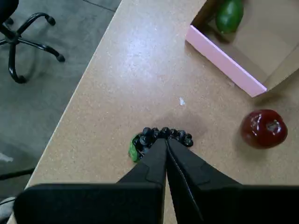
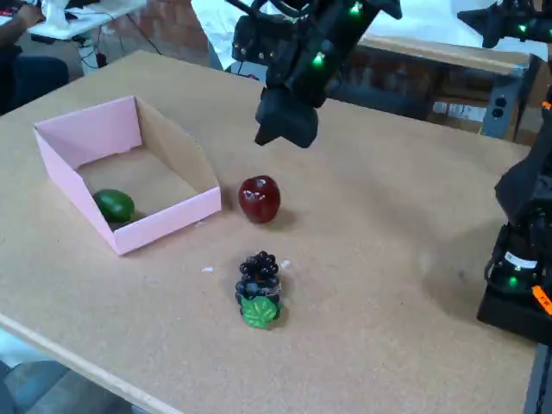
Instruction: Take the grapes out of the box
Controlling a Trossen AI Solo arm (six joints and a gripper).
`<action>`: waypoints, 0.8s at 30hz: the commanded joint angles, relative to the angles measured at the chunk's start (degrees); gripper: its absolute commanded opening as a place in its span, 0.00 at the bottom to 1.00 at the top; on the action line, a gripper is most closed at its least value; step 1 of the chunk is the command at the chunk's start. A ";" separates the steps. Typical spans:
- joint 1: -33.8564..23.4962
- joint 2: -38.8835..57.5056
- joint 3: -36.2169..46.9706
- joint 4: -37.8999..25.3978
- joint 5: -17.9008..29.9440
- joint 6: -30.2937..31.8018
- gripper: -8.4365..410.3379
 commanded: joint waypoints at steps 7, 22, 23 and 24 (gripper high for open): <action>0.02 0.00 -3.52 -0.96 -0.66 0.20 0.02; 0.02 0.00 -13.97 6.95 -4.26 0.26 0.02; 0.00 0.00 -14.69 7.48 -4.24 0.35 0.02; 0.00 0.00 -15.47 8.09 -4.26 0.33 0.02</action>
